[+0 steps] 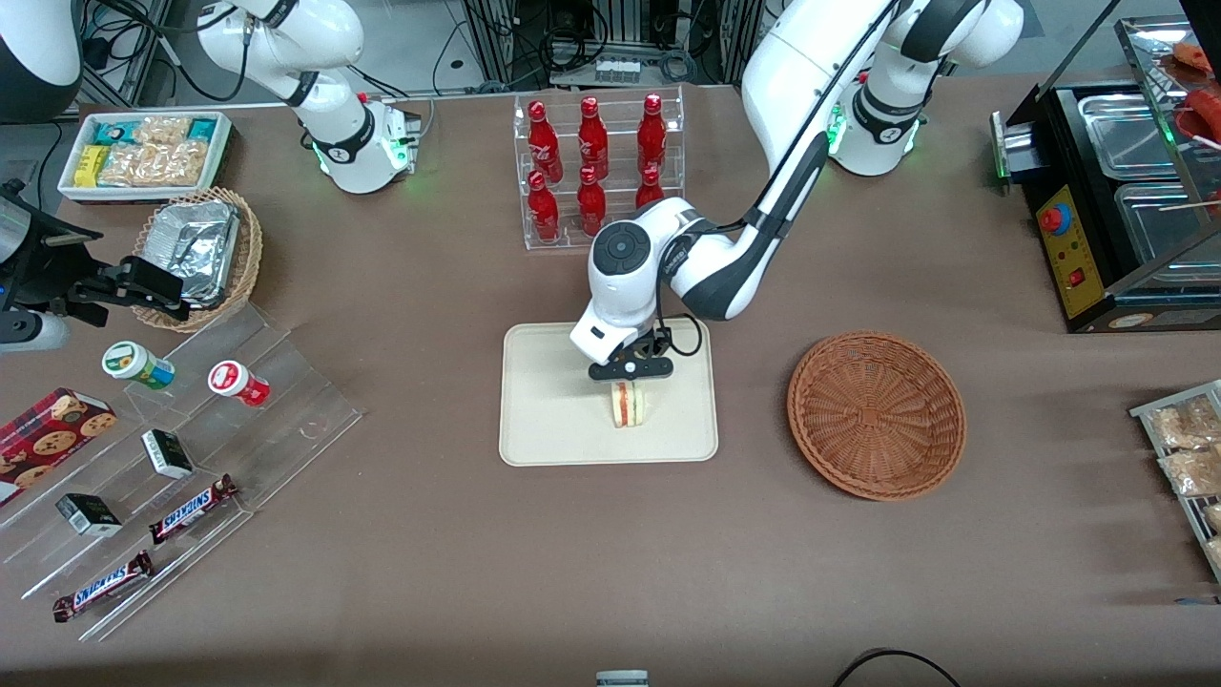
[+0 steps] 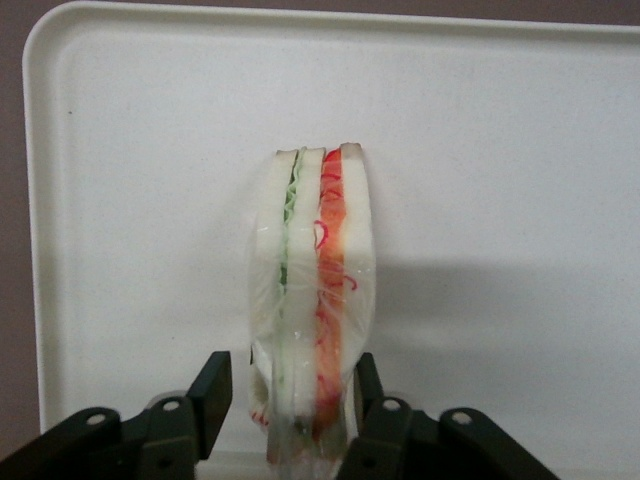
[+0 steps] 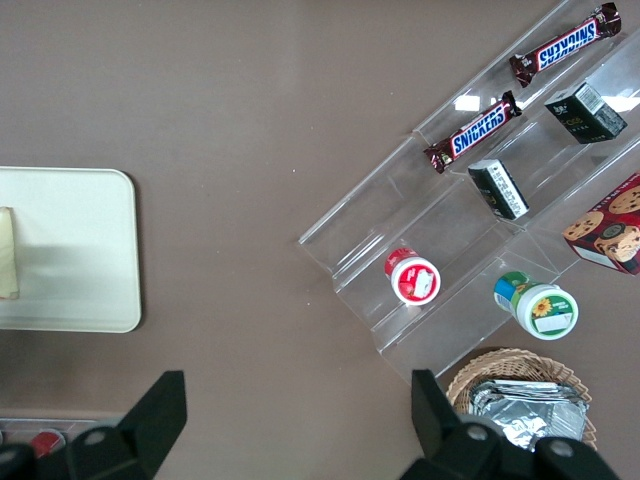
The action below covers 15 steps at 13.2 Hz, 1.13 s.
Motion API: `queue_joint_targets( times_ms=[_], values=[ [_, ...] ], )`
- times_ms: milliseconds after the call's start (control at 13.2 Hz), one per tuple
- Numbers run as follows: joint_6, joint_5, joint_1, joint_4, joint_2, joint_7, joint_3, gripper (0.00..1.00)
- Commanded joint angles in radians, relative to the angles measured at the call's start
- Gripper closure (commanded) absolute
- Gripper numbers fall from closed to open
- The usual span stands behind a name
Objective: Place sandwich from basket to tray
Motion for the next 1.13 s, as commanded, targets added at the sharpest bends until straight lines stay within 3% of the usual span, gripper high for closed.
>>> queue_joint_targets(
  times_ms=[0,529,1059],
  values=[
    [-0.084,0.010,-0.011,0.021,-0.012,0.003,0.007,0.01],
    [-0.276,-0.005,0.003,0.059,-0.170,-0.035,0.016,0.01],
    [-0.549,-0.042,0.184,0.124,-0.375,-0.026,0.023,0.01]
  ],
)
